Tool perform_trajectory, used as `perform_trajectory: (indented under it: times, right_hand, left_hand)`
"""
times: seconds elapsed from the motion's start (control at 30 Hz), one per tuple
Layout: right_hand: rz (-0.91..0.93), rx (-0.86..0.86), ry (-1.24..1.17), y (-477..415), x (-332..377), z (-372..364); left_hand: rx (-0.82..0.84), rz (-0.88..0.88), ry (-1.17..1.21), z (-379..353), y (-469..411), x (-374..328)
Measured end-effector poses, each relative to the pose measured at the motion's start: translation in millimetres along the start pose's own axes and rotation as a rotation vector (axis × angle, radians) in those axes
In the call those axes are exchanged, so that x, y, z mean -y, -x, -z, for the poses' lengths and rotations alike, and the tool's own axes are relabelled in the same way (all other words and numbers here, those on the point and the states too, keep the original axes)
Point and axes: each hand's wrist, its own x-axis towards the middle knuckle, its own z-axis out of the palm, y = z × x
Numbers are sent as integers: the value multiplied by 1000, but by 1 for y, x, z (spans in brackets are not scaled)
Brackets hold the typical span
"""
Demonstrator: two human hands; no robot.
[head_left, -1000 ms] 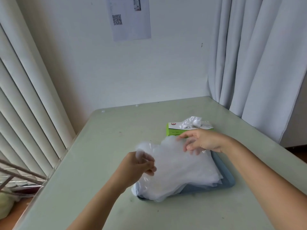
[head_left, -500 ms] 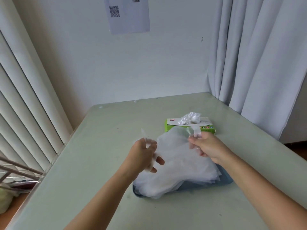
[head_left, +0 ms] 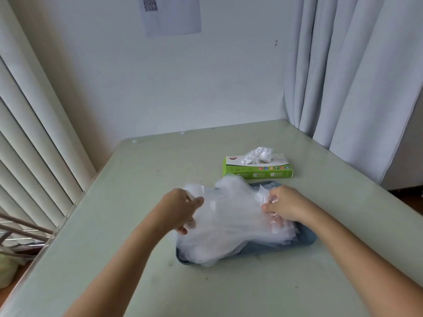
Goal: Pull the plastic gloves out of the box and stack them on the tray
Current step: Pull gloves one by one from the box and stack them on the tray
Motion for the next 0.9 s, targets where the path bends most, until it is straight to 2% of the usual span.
perform_trajectory:
  times: [0.07, 0.1, 0.17, 0.2, 0.23, 0.27, 0.37, 0.43, 0.53, 0.7, 0.77, 0.9]
  right_hand:
    - [-9, -3, -28, -2, -1, 1]
    - [-13, 1, -54, -3, -3, 1]
    - [-19, 13, -103, -5, -4, 1]
    - [-26, 16, -115, -5, -4, 1]
    - [-35, 19, -122, -5, -4, 2]
    - [-45, 23, -131, -5, -4, 3]
    - [-72, 63, -192, -5, -3, 5]
    - [-92, 74, -240, -4, -2, 7]
    - [-103, 65, -298, -2, 1, 9]
    - [-118, 71, -457, 0, 4, 7]
    - [-120, 102, -603, 3, 7, 8]
    - [-133, 148, -833, 6, 11, 11]
  left_hand:
    - [124, 7, 267, 11, 2, -2]
    - [238, 18, 502, 19, 4, -2]
    - [572, 35, 1057, 38, 2, 4]
    - [725, 15, 1256, 45, 2, 7]
    - [759, -17, 1342, 49, 2, 8]
    - [637, -29, 1324, 49, 1, 8]
    - [-34, -116, 876, 38, 8, 1]
    - [-248, -257, 630, 26, 11, -3]
    - [-299, -468, 301, 3, 19, -6]
    - [-151, -661, -294, -57, 33, -16]
    - [-136, -678, -402, -76, 33, -19]
    - [-200, -645, -434, -96, 21, -27]
